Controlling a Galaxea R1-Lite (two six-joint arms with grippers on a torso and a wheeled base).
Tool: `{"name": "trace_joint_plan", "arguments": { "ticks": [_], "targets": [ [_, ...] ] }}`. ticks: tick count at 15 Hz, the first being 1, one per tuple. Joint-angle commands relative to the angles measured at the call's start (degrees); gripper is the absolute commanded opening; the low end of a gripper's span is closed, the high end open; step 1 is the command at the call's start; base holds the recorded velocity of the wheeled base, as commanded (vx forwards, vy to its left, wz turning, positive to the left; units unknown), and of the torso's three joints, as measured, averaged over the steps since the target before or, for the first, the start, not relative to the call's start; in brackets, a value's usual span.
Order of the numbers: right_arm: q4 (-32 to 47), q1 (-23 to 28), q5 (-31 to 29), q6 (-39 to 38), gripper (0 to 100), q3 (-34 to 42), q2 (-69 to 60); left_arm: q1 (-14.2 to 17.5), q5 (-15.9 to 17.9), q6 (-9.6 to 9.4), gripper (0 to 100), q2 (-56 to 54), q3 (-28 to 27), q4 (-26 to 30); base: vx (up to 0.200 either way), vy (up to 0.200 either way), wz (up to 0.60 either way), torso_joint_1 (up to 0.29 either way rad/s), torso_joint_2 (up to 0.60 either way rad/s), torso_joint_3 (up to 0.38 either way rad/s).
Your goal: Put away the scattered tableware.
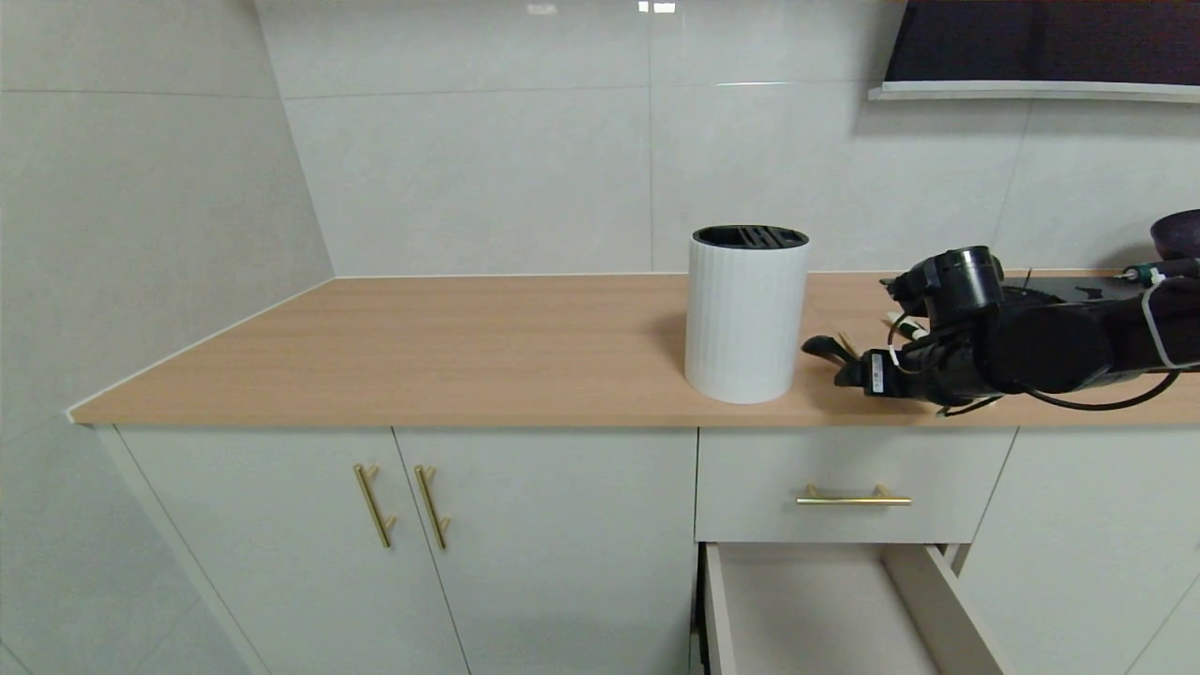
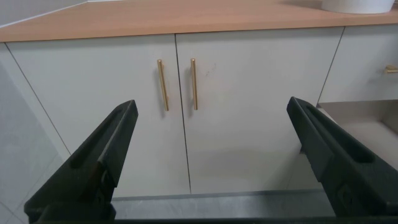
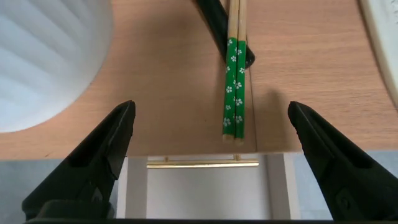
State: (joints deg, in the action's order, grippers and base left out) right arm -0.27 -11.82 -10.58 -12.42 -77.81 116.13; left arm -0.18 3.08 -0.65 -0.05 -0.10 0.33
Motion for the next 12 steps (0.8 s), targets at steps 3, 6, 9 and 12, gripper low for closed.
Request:
{"name": "trace_joint_plan", "arguments": {
  "ticks": [3,6,9,12],
  "targets": [
    [-0.08,0.40,-0.14,-0.76,100,-0.94,1.56,0.01,-0.01,0.03,100,0.05,0.01,0.02,0.000,0.000,0.00,0.000,0.00,0.000],
    [0.00,0.75,-0.14,-0.67,0,-0.94,1.65,0.01,-0.01,0.03,100,0.05,0.01,0.02,0.000,0.000,0.00,0.000,0.00,0.000],
    [0.00,1.01,-0.49,-0.67,0,-1.03,1.38,0.01,-0.01,0.03,100,0.05,0.01,0.02,0.000,0.000,0.00,0.000,0.00,0.000],
    [0.00,1.01,-1.20,-0.59,0,-0.85,0.33,0.01,-0.01,0.03,100,0.05,0.01,0.02,0.000,0.000,0.00,0.000,0.00,0.000]
  ]
}}
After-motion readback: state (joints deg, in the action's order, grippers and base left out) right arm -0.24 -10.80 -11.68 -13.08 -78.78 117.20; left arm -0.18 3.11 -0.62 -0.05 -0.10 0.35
